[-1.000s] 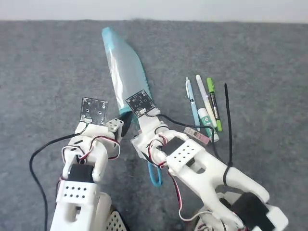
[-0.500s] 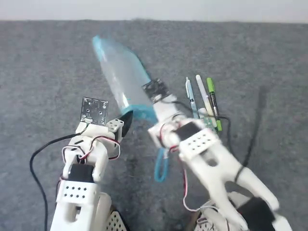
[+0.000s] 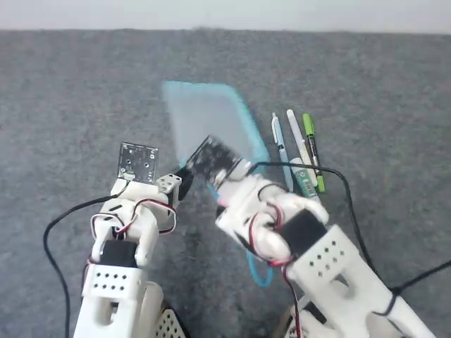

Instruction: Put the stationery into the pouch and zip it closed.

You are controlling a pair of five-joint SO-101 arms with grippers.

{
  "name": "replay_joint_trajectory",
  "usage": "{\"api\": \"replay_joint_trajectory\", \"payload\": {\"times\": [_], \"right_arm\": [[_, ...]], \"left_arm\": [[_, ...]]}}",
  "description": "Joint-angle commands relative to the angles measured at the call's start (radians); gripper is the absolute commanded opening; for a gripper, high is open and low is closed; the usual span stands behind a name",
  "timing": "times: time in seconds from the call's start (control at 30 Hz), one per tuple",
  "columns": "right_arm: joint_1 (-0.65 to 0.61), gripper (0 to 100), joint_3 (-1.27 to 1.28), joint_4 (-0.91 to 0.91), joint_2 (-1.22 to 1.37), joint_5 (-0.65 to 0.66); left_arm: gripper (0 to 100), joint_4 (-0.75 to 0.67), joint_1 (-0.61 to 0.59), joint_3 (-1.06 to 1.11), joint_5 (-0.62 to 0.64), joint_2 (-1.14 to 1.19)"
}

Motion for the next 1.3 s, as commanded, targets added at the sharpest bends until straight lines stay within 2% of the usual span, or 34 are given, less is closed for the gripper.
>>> {"api": "replay_joint_trajectory", "payload": {"times": [0.0, 0.27, 0.5, 0.77, 0.93, 1.13, 1.27], "right_arm": [[-0.042, 0.7, -0.058, 0.038, -0.062, 0.025], [-0.045, 0.7, -0.058, 0.045, -0.067, 0.054], [-0.131, 0.7, -0.058, 0.056, -0.067, 0.058], [-0.136, 0.7, -0.058, 0.094, -0.136, 0.06], [-0.136, 0.7, -0.021, 0.102, -0.188, 0.061], [-0.139, 0.7, -0.012, 0.107, -0.2, 0.061], [-0.226, 0.7, -0.009, 0.12, -0.2, 0.081]], "left_arm": [[27, -0.028, -0.002, -0.008, -0.008, 0.005], [27, -0.028, 0.005, -0.008, -0.008, 0.005], [27, -0.026, 0.155, 0.012, -0.014, 0.005], [27, -0.026, 0.16, 0.012, -0.008, 0.005], [35, -0.021, 0.16, 0.007, -0.012, 0.006], [35, -0.017, 0.16, 0.008, -0.009, 0.005], [35, -0.021, 0.161, 0.01, -0.006, 0.005]]}}
